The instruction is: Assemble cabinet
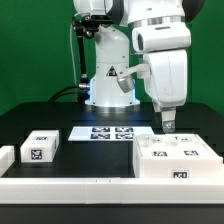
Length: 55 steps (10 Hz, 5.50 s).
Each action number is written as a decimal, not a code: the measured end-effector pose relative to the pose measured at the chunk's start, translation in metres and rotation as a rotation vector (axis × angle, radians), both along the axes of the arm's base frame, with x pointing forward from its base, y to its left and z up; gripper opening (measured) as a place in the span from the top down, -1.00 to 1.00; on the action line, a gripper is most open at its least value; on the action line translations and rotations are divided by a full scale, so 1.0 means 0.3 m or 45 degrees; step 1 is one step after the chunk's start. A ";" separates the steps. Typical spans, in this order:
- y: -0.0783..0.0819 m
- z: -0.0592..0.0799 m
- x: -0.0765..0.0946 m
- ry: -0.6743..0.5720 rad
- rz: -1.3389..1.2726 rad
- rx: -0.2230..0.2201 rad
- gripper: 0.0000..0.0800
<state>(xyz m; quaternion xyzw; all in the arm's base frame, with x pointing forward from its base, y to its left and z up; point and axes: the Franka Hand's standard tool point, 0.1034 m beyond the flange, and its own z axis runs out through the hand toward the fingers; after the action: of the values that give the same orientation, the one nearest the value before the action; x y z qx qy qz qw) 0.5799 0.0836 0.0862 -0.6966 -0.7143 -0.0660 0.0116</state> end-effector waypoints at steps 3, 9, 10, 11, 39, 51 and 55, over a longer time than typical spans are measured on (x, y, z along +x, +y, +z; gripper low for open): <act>-0.001 -0.007 -0.003 0.005 -0.001 0.002 -0.62; 0.049 -0.015 -0.182 -0.006 -0.175 0.009 -0.62; 0.032 0.006 -0.152 -0.002 -0.237 0.023 -0.62; 0.040 0.005 -0.149 0.005 -0.369 0.043 -0.62; 0.058 -0.147 -0.296 0.104 -2.010 0.271 -0.62; 0.005 -0.211 -0.242 0.076 -1.930 0.239 -0.39; 0.006 -0.211 -0.242 0.075 -1.916 0.237 0.47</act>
Offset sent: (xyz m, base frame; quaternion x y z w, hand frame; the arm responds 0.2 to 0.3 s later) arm 0.0000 0.0000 0.0000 0.0000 0.0000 0.0000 1.0000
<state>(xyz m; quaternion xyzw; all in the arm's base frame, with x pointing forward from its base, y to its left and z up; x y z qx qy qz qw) 0.5072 0.0855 0.0229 -0.9937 -0.0371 -0.0977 0.0412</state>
